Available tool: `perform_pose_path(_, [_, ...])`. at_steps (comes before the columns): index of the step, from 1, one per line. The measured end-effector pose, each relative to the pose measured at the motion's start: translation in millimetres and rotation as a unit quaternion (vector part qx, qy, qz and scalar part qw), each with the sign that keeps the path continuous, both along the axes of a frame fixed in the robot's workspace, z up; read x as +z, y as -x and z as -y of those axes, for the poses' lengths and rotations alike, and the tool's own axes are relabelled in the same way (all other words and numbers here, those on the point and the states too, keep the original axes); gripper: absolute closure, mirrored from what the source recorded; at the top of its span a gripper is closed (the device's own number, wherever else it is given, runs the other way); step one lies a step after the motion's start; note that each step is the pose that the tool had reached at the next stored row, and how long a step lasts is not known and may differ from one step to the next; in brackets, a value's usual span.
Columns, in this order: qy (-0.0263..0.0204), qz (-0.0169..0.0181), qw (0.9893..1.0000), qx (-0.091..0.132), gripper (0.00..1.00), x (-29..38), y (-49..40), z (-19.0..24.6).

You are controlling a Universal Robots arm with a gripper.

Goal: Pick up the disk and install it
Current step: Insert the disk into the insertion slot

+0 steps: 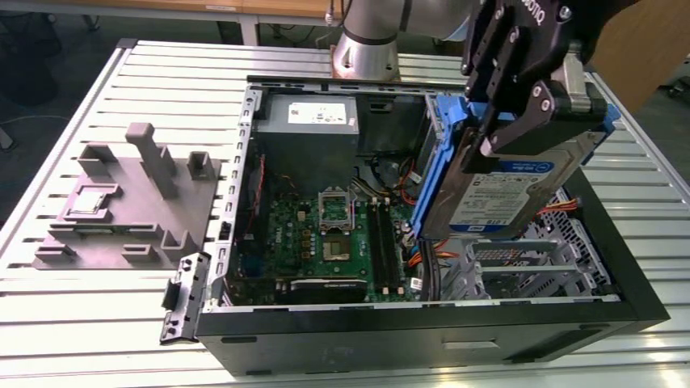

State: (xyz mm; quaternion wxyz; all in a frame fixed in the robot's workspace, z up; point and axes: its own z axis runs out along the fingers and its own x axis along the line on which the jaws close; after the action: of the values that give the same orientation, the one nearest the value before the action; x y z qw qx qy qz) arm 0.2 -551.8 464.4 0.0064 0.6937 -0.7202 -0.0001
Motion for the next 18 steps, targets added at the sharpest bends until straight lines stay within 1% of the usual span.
perform_pose_path(8, [-0.0001,-0.0017,1.0,0.0,0.64,-1.9,-21.3,1.3])
perform_pose_path(14, [-0.0001,-0.002,1.0,0.0,0.64,-3.8,-29.1,6.5])
perform_pose_path(18, [0.0,-0.002,1.0,0.0,0.64,-4.8,-32.9,6.8])
